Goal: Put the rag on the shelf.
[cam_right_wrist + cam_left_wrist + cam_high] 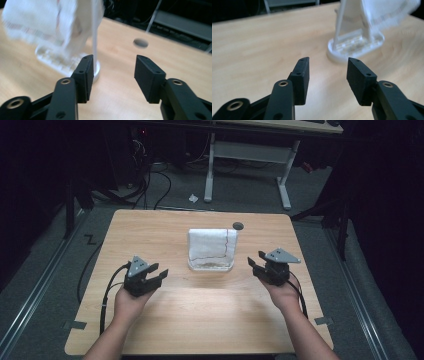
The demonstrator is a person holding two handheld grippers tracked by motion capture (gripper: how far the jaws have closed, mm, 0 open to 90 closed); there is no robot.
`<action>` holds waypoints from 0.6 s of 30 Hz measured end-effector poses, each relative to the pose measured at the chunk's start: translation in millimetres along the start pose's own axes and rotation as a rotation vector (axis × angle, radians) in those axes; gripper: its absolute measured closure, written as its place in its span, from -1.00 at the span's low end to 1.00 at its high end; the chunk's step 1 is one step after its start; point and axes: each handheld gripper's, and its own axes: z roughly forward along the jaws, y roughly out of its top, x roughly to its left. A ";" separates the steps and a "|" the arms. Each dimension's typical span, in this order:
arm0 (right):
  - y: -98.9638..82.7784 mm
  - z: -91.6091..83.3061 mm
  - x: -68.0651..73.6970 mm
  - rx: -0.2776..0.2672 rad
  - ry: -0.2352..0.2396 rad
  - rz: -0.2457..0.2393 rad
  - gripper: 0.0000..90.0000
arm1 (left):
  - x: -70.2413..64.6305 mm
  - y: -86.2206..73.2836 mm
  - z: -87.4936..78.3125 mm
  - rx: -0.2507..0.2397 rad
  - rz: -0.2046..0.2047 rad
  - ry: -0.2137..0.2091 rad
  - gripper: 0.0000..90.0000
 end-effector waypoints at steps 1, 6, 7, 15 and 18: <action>-6.5 -0.8 3.3 0.014 0.003 0.002 0.03 | -1.0 -7.6 -2.1 0.018 -0.006 -0.004 0.14; -37.8 -4.9 17.2 0.052 0.025 0.017 -0.06 | -7.1 -35.9 -12.9 0.085 -0.015 -0.009 0.08; -55.0 -9.2 25.5 0.086 0.035 0.039 -0.10 | -10.3 -43.7 -17.3 0.080 -0.023 -0.016 0.07; -93.4 -34.2 46.4 0.085 0.029 0.018 -0.10 | -36.3 -54.3 -24.8 0.127 0.045 -0.081 0.00; -90.4 -30.7 46.0 0.081 0.022 0.015 -0.12 | -35.6 -54.7 -21.5 0.135 0.044 -0.092 -0.05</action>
